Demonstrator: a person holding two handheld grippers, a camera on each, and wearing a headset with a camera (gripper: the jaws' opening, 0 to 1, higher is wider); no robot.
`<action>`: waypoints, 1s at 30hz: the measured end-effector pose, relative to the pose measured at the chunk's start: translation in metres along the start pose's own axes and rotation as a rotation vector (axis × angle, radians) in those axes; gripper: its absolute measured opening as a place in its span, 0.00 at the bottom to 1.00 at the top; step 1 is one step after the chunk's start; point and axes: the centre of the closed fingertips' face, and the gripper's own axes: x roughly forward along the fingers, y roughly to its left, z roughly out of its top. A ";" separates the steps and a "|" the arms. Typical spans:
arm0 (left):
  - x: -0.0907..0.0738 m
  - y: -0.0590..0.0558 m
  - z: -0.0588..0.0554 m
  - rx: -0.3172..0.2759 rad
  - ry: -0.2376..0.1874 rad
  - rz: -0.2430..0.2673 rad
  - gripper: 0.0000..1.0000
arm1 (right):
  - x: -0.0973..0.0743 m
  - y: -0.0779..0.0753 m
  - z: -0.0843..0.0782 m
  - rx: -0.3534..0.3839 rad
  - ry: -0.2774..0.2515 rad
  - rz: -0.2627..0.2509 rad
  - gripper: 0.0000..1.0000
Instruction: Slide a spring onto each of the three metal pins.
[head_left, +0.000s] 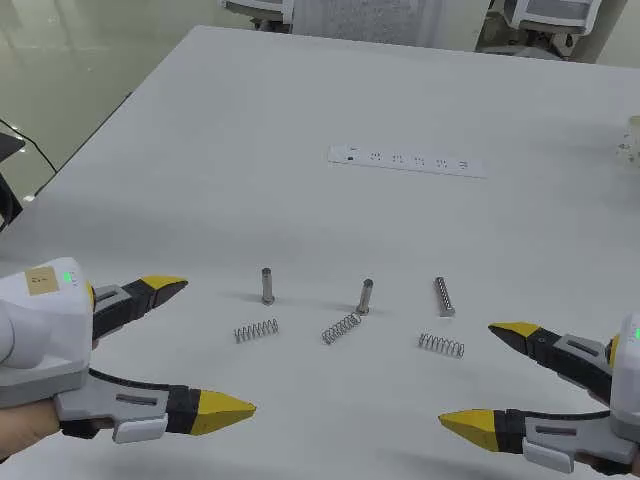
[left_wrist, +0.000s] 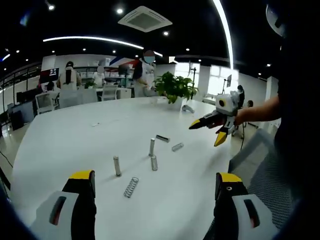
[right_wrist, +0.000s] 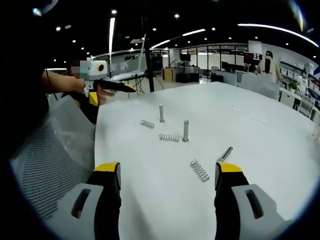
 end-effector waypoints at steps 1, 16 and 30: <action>0.000 0.000 0.000 0.001 0.002 0.001 0.96 | 0.000 0.000 0.000 0.000 -0.001 0.000 0.77; 0.001 -0.002 0.001 0.008 -0.001 -0.003 0.96 | -0.001 0.001 -0.001 0.001 -0.001 -0.006 0.76; 0.001 0.000 0.000 -0.002 -0.007 0.002 0.97 | 0.000 0.003 -0.002 0.000 0.003 -0.003 0.76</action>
